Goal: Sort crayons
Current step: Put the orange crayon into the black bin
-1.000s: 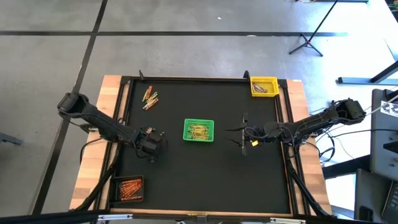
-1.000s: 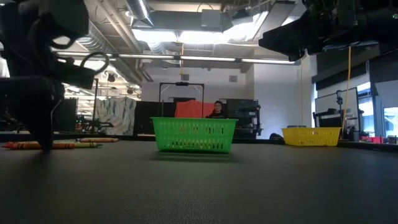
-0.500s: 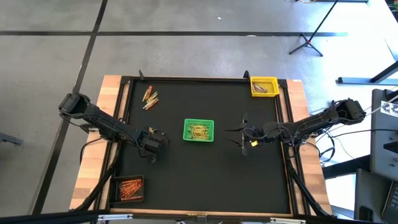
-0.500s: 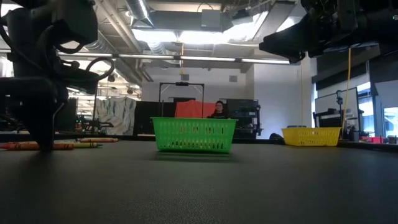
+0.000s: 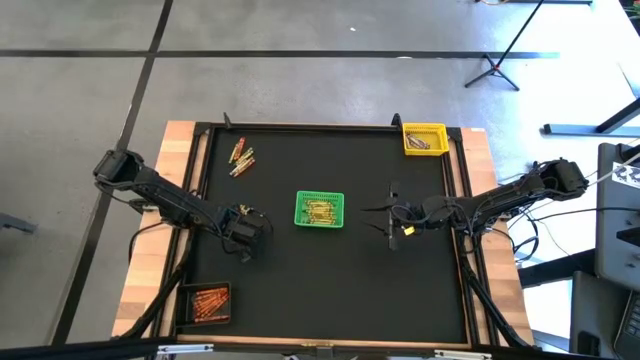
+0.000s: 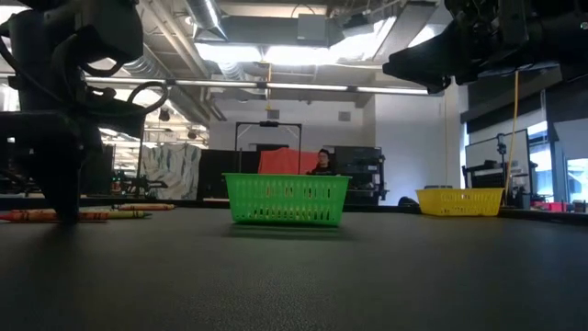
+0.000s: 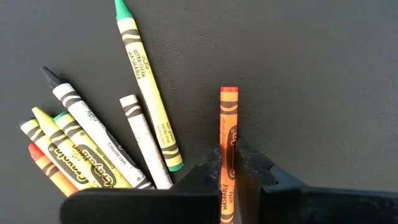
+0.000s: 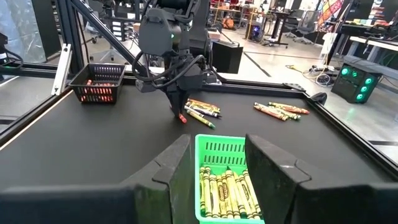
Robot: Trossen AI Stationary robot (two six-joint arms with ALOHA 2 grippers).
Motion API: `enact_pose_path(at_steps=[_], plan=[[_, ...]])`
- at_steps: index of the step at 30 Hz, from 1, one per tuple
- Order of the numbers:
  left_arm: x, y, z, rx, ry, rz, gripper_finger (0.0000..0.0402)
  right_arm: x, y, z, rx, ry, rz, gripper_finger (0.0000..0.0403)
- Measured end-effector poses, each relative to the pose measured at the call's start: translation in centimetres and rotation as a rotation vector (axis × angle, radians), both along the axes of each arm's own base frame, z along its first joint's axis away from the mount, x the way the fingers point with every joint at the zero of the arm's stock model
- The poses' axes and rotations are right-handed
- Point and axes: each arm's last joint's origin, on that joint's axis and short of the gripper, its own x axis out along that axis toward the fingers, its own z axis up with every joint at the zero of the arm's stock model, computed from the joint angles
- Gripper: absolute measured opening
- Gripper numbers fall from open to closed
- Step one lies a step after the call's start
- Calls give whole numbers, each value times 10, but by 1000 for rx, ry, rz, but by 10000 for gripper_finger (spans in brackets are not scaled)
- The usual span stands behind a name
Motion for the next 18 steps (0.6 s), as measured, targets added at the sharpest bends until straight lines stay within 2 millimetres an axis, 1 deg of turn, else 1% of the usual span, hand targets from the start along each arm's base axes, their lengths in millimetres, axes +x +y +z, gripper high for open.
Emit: enact_pose_path(at_steps=[4,9,11,14,18], plan=[[-1,-4,7,-15,-15,-22,5,0,0,0,8,2,0,147],[5,-13,30,-38,-112,-60,5,0,0,0,69,-5,-6,155],[8,-16,38,-25,-151,-84,5,0,0,0,72,-5,-6,170],[15,-20,48,31,-245,-126,4,0,1,0,79,1,26,203],[29,-29,58,83,-447,-227,4,0,2,0,83,2,68,239]])
